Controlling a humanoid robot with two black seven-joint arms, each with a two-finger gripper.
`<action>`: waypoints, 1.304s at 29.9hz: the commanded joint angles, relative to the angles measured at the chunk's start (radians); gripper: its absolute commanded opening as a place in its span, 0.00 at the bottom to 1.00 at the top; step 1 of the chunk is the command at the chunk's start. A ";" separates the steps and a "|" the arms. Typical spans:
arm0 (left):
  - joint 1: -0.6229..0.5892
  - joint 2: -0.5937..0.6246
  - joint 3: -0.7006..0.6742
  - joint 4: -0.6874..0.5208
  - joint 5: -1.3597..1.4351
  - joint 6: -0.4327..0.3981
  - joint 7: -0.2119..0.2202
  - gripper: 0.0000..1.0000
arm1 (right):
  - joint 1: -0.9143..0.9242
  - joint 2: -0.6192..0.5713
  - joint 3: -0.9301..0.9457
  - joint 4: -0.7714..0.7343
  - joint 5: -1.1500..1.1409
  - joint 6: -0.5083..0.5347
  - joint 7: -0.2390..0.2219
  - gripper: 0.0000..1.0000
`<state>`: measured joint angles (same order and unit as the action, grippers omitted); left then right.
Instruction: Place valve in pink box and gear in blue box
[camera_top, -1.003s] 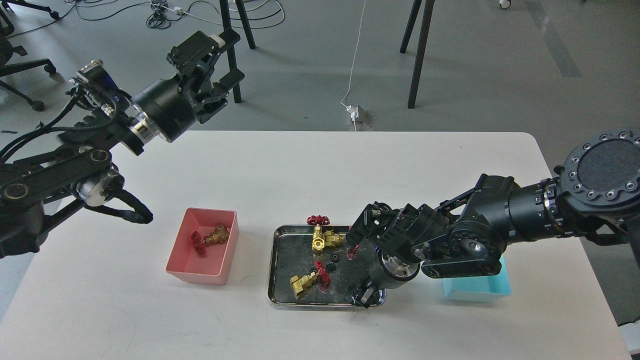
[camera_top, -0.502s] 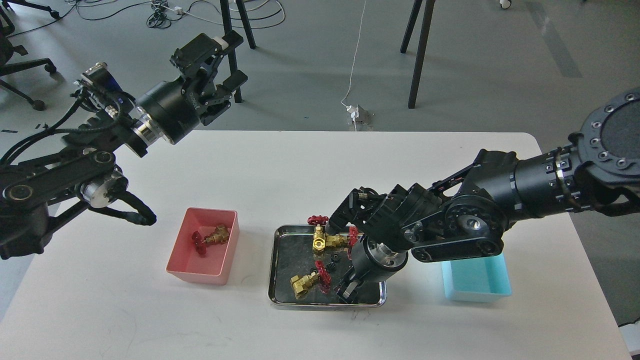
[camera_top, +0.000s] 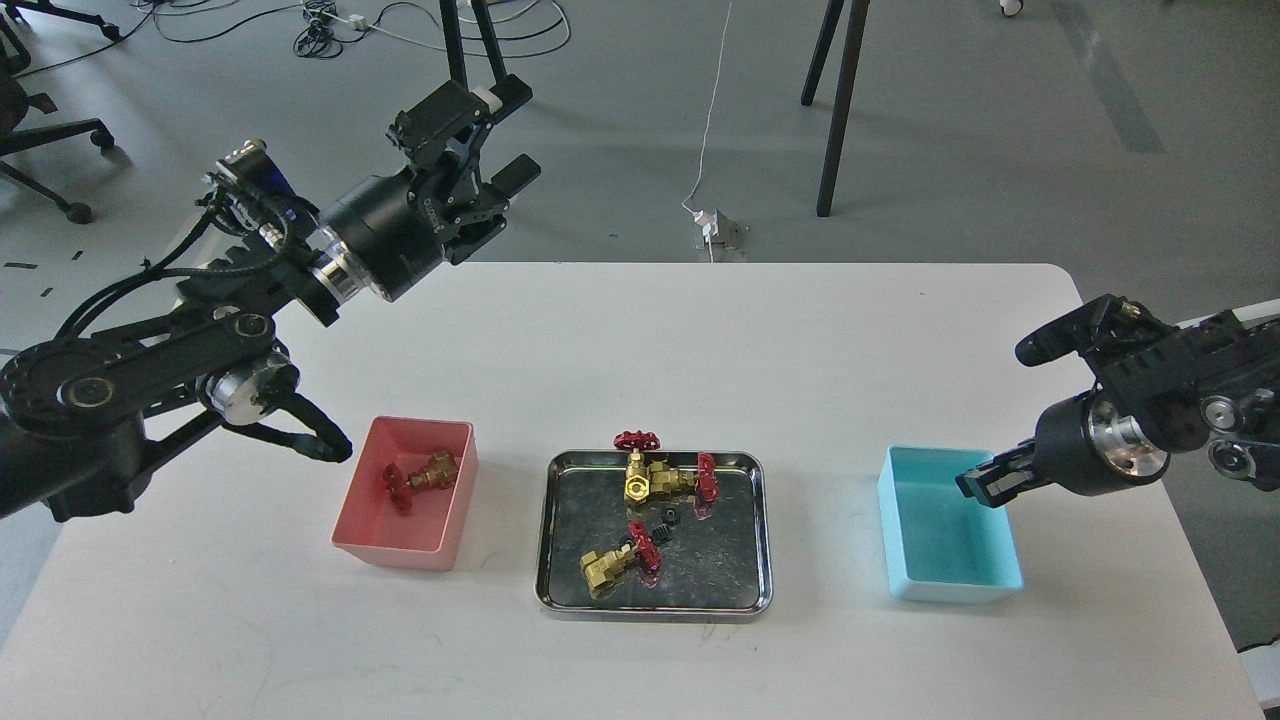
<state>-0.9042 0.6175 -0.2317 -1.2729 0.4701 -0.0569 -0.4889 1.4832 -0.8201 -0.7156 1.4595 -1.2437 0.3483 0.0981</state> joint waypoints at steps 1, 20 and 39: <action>0.001 -0.009 0.000 0.000 0.001 0.000 0.000 0.91 | -0.044 -0.007 0.056 -0.002 -0.002 -0.005 -0.001 0.20; 0.002 -0.013 -0.174 0.069 -0.024 -0.105 0.000 0.91 | -0.118 -0.065 0.528 -0.119 0.328 -0.058 -0.001 1.00; 0.019 -0.205 -0.420 0.467 -0.337 -0.432 0.000 0.99 | -0.546 0.412 1.453 -0.766 1.426 0.140 0.141 1.00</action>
<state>-0.8921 0.4179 -0.6602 -0.8310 0.1326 -0.4889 -0.4886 0.9551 -0.4272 0.7079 0.7089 0.1816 0.4879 0.2371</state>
